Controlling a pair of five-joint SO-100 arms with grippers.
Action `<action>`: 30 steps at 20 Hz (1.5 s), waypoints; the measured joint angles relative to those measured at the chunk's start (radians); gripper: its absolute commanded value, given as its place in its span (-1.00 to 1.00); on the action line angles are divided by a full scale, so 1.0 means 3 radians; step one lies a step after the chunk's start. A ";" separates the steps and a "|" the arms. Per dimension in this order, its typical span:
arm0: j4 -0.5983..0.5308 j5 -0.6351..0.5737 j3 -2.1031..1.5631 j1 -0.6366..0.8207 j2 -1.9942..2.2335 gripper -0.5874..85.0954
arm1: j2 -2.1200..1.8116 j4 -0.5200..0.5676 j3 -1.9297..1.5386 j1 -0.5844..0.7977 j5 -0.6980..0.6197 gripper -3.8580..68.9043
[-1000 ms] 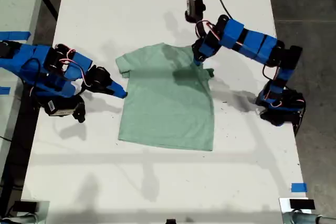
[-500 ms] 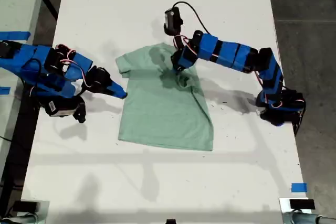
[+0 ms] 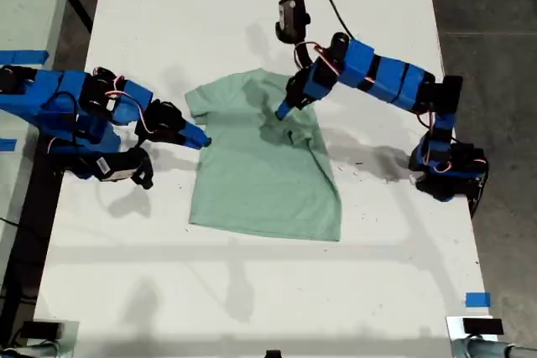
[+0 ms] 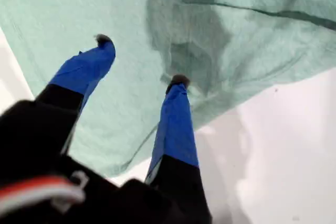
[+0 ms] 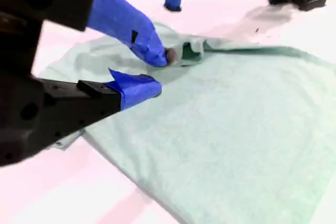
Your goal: Fold tshirt
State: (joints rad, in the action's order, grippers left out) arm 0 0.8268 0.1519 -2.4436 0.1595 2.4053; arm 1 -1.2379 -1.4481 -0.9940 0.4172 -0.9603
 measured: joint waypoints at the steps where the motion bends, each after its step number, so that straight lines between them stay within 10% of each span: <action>1: 0.0138 -0.0066 0.0072 0.0133 -0.0077 -0.57 | -0.0179 0.0000 -0.0245 -0.0026 0.0010 -0.02; 13: 0.1386 -0.1692 0.0634 0.2403 -0.0956 -0.45 | -0.1483 0.0005 -0.1963 -0.0404 0.0271 0.01; 30: 0.1406 -0.2823 0.1585 0.2695 -0.2695 -0.35 | -0.1841 0.0056 -0.2378 -0.0445 0.0312 0.02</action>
State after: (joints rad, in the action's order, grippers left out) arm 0 1.2487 -0.6949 -1.9681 0.9679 1.5969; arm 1 -1.7902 -1.4312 -1.7073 0.2838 -0.8667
